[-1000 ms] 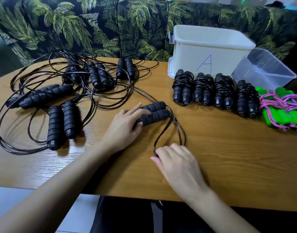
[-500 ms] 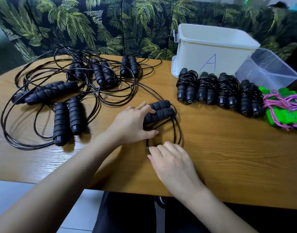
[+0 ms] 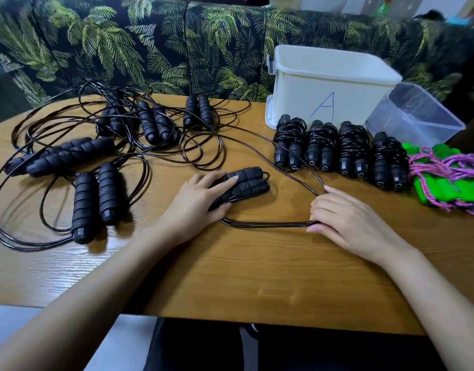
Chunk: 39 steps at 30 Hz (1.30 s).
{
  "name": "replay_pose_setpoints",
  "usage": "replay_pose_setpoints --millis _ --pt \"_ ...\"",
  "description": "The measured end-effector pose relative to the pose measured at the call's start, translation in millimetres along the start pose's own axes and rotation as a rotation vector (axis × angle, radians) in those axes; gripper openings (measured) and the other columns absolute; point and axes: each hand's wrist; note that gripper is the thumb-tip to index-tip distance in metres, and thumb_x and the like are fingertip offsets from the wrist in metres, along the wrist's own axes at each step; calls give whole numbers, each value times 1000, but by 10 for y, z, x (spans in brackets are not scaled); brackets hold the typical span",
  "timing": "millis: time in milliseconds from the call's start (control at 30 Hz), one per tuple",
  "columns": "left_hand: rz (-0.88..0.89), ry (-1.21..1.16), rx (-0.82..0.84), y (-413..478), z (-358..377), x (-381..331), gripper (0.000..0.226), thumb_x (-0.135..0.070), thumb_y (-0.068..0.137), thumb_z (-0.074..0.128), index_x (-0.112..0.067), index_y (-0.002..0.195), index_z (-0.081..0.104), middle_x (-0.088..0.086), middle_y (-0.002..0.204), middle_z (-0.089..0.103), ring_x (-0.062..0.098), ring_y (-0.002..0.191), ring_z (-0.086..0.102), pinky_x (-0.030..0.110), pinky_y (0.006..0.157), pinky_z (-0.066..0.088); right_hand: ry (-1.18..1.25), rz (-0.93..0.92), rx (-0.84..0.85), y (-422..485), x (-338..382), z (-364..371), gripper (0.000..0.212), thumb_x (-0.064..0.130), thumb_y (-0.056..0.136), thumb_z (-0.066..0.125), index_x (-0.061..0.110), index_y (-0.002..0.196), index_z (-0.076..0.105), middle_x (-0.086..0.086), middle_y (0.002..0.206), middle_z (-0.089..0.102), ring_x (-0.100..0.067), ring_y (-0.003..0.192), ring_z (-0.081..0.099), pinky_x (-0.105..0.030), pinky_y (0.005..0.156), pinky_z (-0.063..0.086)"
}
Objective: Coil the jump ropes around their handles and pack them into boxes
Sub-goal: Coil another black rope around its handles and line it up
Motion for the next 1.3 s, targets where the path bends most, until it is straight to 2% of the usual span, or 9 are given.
replay_pose_setpoints --millis 300,433,567,633,733,833,1000,1167,1300 --pt "153 -70 -61 -95 -215 1 56 -43 94 49 -22 145 49 8 142 50 28 112 49 49 100 45 99 70 -37 35 -138 32 34 41 100 46 19 88 69 11 85 59 -9 86 58 -36 119 30" --pt "303 -31 -85 -289 -584 -89 56 -42 97 48 -19 148 43 8 149 44 26 114 47 34 106 36 242 139 -13 304 -199 -35 37 42 100 47 18 94 75 20 81 58 1 80 54 -43 115 37" --pt "495 127 -19 -504 -775 -252 56 -42 99 46 -13 147 45 13 152 43 30 111 54 42 96 48 209 176 -3 816 -106 -271 33 44 94 51 23 95 77 19 86 67 -7 85 58 -42 90 54" --pt "530 229 -12 -574 -788 -332 61 -44 99 44 -10 149 41 14 151 44 29 110 57 44 86 54 192 175 -21 1068 -27 -365 21 36 95 60 25 96 77 17 88 68 -12 86 60 -32 77 48" --pt "426 345 -31 -591 -760 -408 79 -49 94 45 3 150 26 16 140 54 27 101 58 38 76 57 172 192 -59 1385 117 -495 18 34 96 61 27 98 77 9 89 74 -20 87 65 -21 66 31" --pt "203 366 -48 -493 -704 -389 105 -42 74 80 13 145 25 23 116 65 34 84 63 40 63 58 215 228 -131 1585 326 -660 22 41 96 59 28 93 77 5 79 73 -18 75 61 -22 58 28" --pt "-207 398 3 -191 -740 -437 98 -46 97 52 3 152 -13 13 156 33 33 129 40 41 97 39 246 183 -272 1552 892 -792 31 47 87 55 28 75 75 5 62 68 -19 57 51 -27 58 34" --pt "-253 360 -131 -69 -751 -265 87 -45 94 52 2 155 11 17 141 51 40 113 49 48 88 44 298 223 -255 1082 1171 -525 41 49 92 43 27 81 76 9 72 73 -21 65 68 -33 55 52" --pt "-154 184 -285 -132 -611 -209 73 -41 86 53 5 143 44 25 108 68 46 83 59 49 71 54 408 270 -193 793 1222 -265 40 49 96 44 24 90 75 7 77 72 -15 71 67 -37 56 53"
Point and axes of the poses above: each hand's wrist, its own y-axis towards the middle knuckle, its own z-axis out of the palm, x = y × z
